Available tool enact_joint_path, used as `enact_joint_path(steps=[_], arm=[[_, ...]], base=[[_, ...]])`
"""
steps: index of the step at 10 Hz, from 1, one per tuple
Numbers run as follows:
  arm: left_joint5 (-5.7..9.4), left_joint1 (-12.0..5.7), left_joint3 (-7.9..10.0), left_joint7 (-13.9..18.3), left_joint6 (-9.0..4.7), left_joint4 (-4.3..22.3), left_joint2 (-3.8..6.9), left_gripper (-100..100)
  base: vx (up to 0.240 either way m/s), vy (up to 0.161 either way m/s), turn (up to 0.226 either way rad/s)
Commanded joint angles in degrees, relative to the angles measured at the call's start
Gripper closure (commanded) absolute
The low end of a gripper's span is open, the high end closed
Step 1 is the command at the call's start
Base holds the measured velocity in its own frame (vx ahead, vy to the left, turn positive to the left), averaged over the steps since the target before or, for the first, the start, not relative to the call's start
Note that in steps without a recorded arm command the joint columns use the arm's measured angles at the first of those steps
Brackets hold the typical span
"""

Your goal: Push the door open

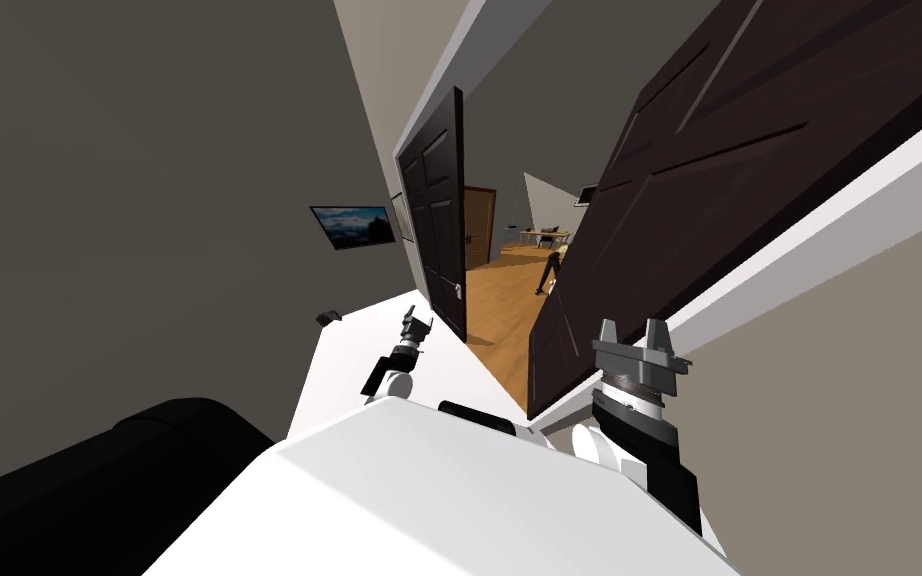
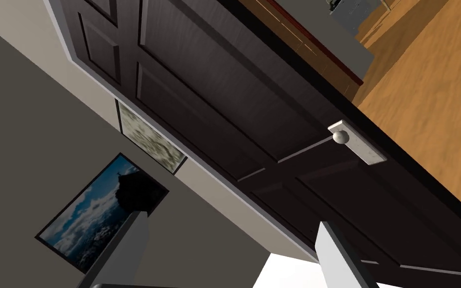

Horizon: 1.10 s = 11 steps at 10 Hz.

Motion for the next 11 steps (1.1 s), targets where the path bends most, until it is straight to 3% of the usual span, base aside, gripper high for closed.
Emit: enact_joint_path(steps=[1,3,4,6,7,10,11], arm=[[2.15,0.18,0.29,0.28,1.33,0.0,0.1,-100],[5.84,0.24,-0.09,0.89,3.5,1.84,0.35,-100],[6.5,0.24,-0.09,0.89,3.5,1.84,0.35,-100],[10.34,0.3,-0.48,1.49,5.67,3.69,0.59,-100],[10.85,0.3,-0.48,1.49,5.67,3.69,0.59,-100],[16.74,0.4,-1.09,2.44,9.09,6.59,0.92,-100],[17.71,0.4,-1.09,2.44,9.09,6.59,0.92,-100]], base=[[0.072,0.041,-0.016],[0.061,0.043,-0.048],[0.056,0.039,-0.023],[0.067,0.054,-0.047],[0.052,0.048,-0.027],[0.074,0.045,-0.057],[0.056,0.053,-0.017]])
